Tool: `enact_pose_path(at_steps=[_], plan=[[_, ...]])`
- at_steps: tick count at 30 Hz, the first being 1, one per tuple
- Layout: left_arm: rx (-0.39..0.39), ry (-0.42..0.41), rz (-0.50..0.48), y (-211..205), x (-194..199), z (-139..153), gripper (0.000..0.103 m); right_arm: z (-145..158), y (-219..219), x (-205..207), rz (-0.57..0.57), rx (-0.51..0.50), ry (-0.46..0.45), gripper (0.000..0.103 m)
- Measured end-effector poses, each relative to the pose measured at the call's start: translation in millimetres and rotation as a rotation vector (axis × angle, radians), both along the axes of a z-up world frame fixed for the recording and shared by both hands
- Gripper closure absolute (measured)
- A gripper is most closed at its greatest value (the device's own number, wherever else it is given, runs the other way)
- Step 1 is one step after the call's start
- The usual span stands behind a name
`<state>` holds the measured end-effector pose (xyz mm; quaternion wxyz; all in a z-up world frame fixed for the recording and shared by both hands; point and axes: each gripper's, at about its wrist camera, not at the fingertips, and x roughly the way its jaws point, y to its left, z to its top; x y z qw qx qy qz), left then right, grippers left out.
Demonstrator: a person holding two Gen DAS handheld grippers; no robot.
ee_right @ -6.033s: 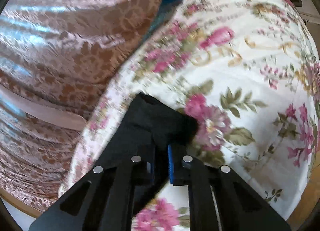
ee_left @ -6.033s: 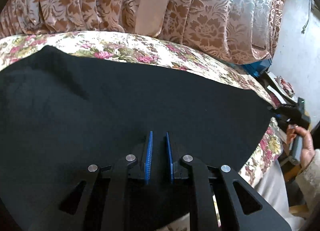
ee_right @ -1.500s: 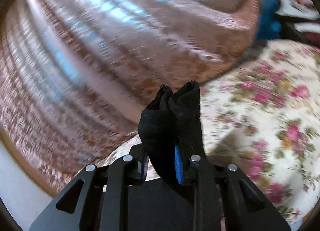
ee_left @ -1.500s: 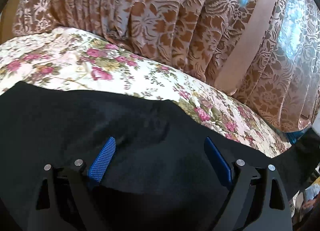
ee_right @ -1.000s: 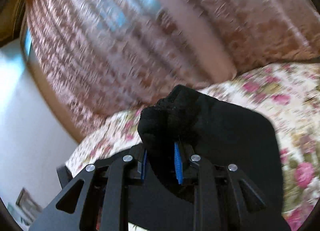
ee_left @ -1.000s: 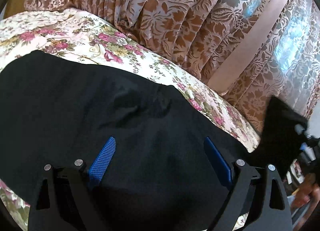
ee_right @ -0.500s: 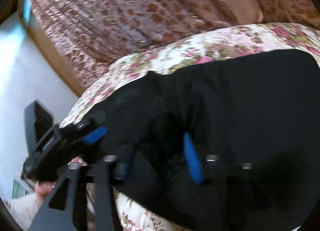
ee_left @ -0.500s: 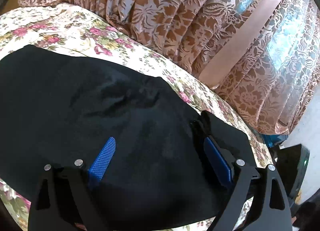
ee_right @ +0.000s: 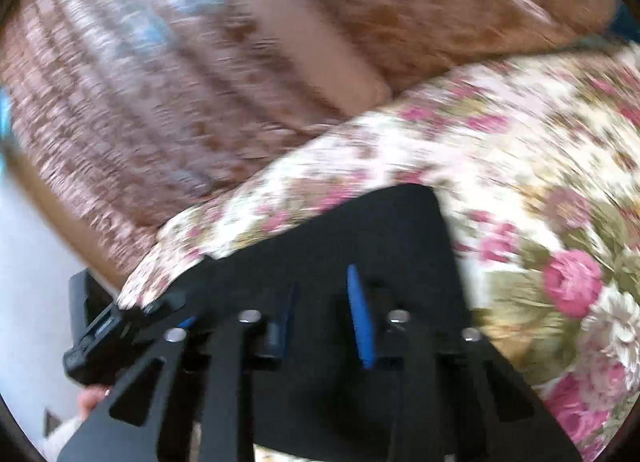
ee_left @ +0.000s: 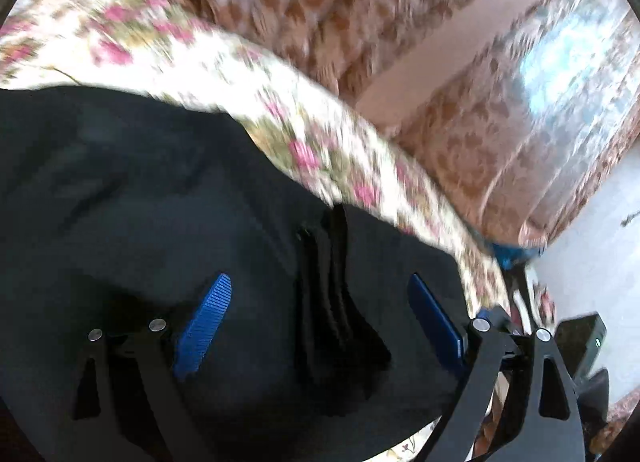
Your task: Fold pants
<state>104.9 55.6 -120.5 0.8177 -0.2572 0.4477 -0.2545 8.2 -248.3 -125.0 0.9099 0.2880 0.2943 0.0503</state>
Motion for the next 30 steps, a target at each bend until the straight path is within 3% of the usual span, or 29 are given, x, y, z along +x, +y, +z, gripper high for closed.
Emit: enact_pose_path(at_steps=[3, 5, 7, 8, 12, 15, 19, 22, 27, 30], plan=[[0.034, 0.007, -0.074, -26.5, 2.5, -4.4, 0.031, -12.2, -19.5, 3.1, -0.044, 0.049, 0.025, 0.078], [0.07, -0.006, -0.115, -38.7, -1.0, -6.5, 0.062, -16.6, -21.6, 4.0, -0.044, 0.04, 0.031, 0.078], [0.134, -0.019, -0.128, -46.8, -5.3, -9.3, 0.073, -19.4, -17.4, 8.2, -0.035, 0.005, 0.045, 0.078], [0.129, -0.034, -0.127, -45.6, -8.2, -7.8, 0.081, -19.1, -15.6, 8.8, -0.032, -0.012, 0.046, 0.078], [0.033, -0.087, -0.114, -24.7, -20.3, 11.1, 0.083, -4.2, 0.8, 13.9, 0.021, -0.064, -0.003, 0.075], [0.074, -0.13, -0.112, -19.9, -31.4, 17.2, 0.083, -9.5, 8.6, 19.3, 0.047, -0.099, 0.01, 0.074], [0.142, -0.078, -0.099, -19.7, -29.3, -12.9, 0.083, -32.9, 15.8, 28.5, 0.068, -0.12, 0.054, 0.073], [0.096, -0.087, -0.092, -13.2, -27.5, -26.2, 0.081, -37.0, 21.2, 26.6, 0.084, -0.177, 0.034, 0.073], [0.128, -0.12, -0.098, -16.2, -31.4, -22.1, 0.081, -43.1, 20.9, 23.6, 0.083, -0.185, 0.005, 0.073], [0.108, -0.109, -0.068, -14.9, -34.5, -19.6, 0.079, -44.8, 24.6, 18.4, 0.092, -0.231, -0.027, 0.073]])
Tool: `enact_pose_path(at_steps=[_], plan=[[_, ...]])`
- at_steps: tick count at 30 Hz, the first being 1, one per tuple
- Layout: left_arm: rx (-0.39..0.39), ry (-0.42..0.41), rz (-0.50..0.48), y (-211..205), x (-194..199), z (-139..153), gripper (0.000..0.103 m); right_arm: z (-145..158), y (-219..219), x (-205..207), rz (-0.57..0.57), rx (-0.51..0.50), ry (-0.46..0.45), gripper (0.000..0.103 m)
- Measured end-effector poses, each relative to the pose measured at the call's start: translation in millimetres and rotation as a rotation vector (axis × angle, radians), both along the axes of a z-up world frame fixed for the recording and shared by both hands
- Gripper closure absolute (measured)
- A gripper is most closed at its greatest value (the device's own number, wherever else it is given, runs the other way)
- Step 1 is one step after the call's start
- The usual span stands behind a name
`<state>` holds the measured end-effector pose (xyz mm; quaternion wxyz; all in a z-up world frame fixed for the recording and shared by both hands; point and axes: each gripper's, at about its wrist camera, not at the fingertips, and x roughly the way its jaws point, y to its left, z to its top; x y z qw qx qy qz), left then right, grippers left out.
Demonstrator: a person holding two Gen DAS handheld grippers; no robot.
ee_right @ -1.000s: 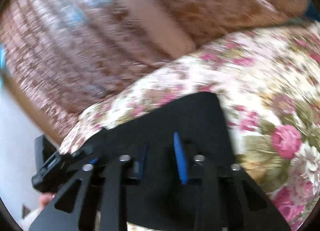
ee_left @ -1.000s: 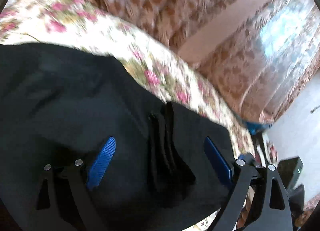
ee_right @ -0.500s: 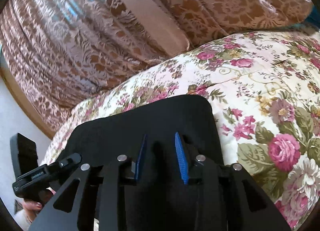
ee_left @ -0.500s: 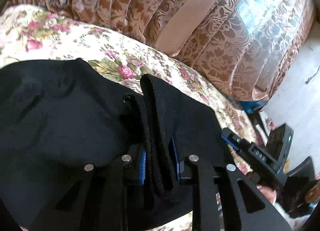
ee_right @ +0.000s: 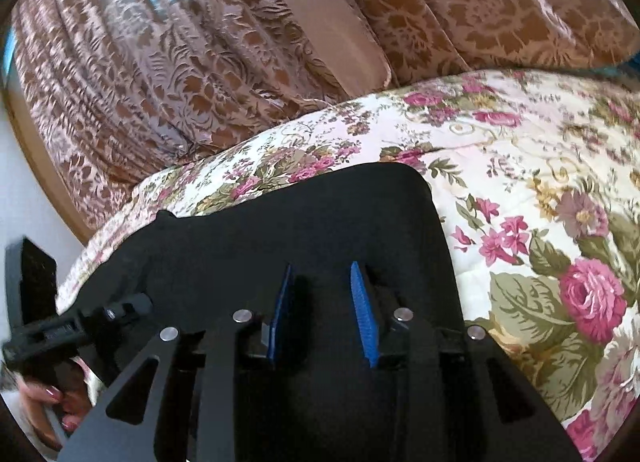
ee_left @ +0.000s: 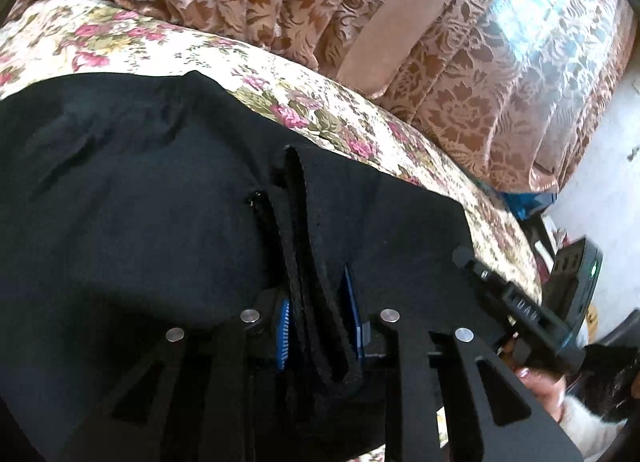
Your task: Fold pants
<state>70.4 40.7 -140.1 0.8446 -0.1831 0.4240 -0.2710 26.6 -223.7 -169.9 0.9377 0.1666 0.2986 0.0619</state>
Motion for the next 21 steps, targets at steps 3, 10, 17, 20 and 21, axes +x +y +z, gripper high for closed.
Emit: enact_pose_path(at_steps=[3, 10, 17, 20, 21], plan=[[0.025, -0.005, 0.035, 0.0, -4.5, 6.1, 0.075, -0.2, 1.5, -3.8, 0.007, -0.024, -0.015, 0.073], [0.043, -0.159, 0.095, 2.5, -19.8, 47.4, 0.067, -3.1, -1.0, -7.4, 0.012, -0.008, -0.047, 0.072], [0.095, -0.194, -0.008, -37.9, -0.3, 59.8, 0.057, -3.3, -1.9, -9.0, 0.014, 0.006, -0.054, 0.072], [0.183, -0.146, -0.046, -57.1, 18.1, 40.0, 0.057, -3.0, -2.3, -8.6, 0.015, 0.005, -0.053, 0.072], [0.205, -0.14, -0.053, -60.2, 21.4, 33.9, 0.057, -3.0, -2.4, -8.6, 0.015, 0.006, -0.052, 0.072]])
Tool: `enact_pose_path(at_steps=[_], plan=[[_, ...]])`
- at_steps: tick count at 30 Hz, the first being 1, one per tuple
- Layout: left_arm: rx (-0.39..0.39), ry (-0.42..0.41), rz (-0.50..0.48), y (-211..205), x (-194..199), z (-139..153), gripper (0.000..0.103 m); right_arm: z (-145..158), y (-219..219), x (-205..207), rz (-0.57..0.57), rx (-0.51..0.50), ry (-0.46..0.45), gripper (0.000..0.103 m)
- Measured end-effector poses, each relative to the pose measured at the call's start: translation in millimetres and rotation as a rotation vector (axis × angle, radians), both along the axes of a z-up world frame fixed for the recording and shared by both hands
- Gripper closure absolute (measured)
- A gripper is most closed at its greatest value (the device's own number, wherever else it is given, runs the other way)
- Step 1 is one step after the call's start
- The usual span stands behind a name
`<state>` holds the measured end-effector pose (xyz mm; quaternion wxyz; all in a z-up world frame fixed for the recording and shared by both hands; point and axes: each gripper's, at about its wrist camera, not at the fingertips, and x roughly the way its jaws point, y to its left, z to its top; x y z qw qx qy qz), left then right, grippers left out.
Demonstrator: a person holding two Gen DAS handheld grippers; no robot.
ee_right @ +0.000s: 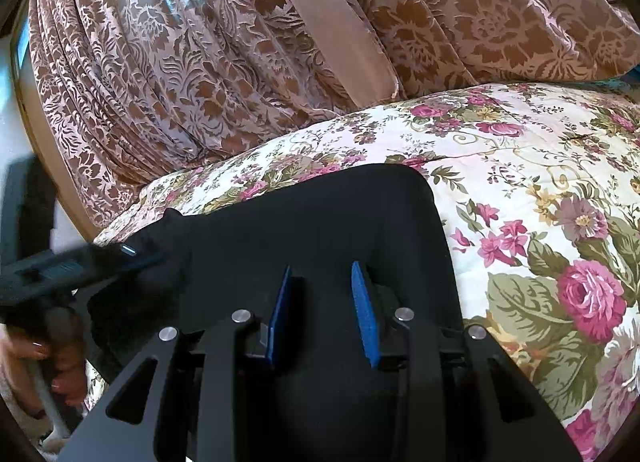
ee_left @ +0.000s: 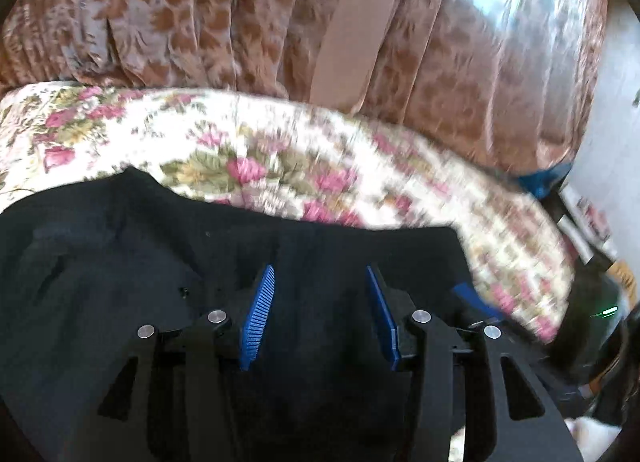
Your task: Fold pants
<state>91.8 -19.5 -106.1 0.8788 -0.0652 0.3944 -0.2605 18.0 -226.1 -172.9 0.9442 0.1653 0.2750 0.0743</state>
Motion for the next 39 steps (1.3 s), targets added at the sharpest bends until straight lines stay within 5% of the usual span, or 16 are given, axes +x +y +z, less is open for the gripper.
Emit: enact_pose_path(at_steps=[7, 14, 17, 23, 25, 39], plan=[[0.085, -0.065, -0.065, 1.8, -1.5, -20.1, 0.057, -1.3, 1.4, -1.3, 0.0, -0.009, -0.01, 0.072], [0.02, -0.087, -0.031, 38.4, -19.9, -11.8, 0.057, -1.5, 3.1, -2.4, 0.011, -0.017, -0.027, 0.067], [0.002, -0.074, 0.086, 68.4, -25.9, -7.3, 0.041, -1.6, 5.8, -3.1, 0.021, -0.029, -0.036, 0.063], [-0.146, -0.019, 0.275, 141.3, -36.1, -3.1, 0.04, -1.7, 8.8, -3.3, 0.027, -0.044, -0.04, 0.059], [-0.164, -0.034, 0.335, 160.7, -44.0, 0.4, 0.03, -1.6, 8.6, -3.1, 0.027, -0.046, -0.039, 0.059], [-0.272, -0.082, 0.743, 280.9, -95.8, 9.3, 0.03, 0.1, 9.0, -4.6, 0.028, -0.041, -0.046, 0.058]])
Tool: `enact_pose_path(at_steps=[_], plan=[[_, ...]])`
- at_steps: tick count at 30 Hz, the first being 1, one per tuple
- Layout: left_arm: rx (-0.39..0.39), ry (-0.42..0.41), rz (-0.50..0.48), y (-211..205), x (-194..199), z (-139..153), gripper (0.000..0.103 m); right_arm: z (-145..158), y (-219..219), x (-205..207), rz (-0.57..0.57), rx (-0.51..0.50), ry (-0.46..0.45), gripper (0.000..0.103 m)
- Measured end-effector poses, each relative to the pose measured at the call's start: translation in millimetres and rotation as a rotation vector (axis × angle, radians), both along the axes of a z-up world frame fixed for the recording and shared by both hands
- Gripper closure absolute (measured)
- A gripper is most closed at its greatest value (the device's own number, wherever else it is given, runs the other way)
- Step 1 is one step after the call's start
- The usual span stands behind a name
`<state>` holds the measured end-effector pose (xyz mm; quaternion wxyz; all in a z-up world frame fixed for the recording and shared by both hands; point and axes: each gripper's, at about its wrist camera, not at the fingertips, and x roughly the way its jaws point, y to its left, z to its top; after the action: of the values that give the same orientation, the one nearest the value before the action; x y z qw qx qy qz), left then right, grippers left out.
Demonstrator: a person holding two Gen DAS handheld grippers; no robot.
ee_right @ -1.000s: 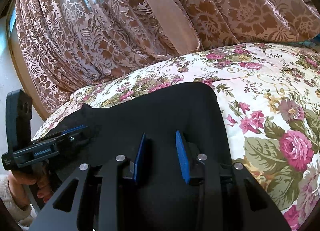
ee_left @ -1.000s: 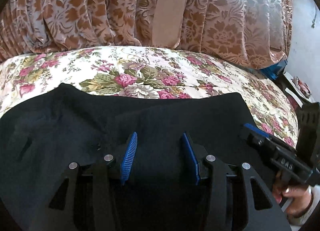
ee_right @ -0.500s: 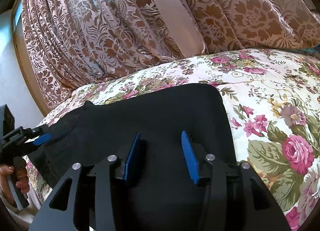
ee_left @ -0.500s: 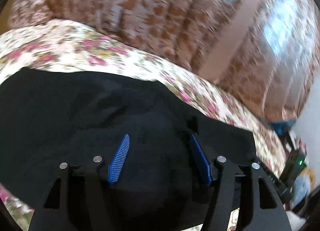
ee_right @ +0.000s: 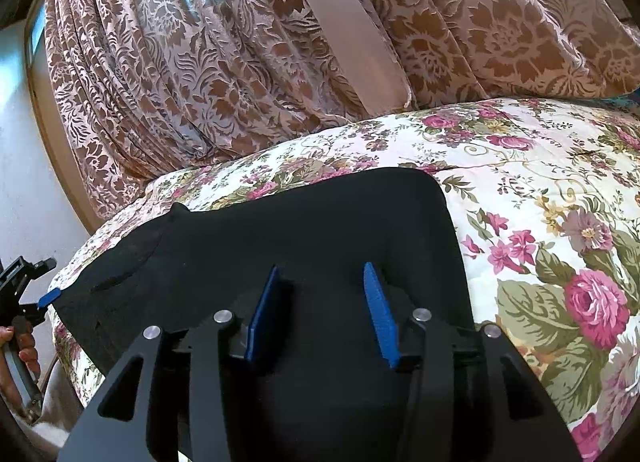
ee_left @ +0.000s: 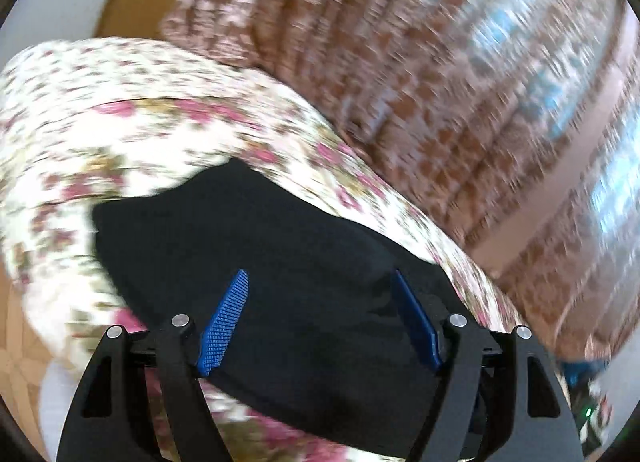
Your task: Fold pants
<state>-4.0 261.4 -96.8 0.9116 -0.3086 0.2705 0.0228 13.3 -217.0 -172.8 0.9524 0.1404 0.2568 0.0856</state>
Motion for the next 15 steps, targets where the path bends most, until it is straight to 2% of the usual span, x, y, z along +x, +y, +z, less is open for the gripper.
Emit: enact_pose_path(at_steps=[3, 6, 10, 15], plan=[[-0.037, 0.015, 0.082, 23.1, -14.1, -6.2, 0.03, -0.1, -0.1, 0.1, 0.0, 0.0, 0.001, 0.058], [-0.071, 0.014, 0.124, 36.1, -24.6, -12.5, 0.03, -0.3, 0.0, 0.1, 0.001, -0.001, -0.001, 0.058], [-0.06, 0.004, 0.201, 42.6, -38.2, -13.9, 0.03, -0.3, 0.0, 0.1, 0.0, -0.001, -0.002, 0.058], [-0.175, 0.082, 0.164, 49.4, -26.5, -34.5, 0.03, -0.4, 0.5, -0.2, -0.001, -0.001, -0.002, 0.057]])
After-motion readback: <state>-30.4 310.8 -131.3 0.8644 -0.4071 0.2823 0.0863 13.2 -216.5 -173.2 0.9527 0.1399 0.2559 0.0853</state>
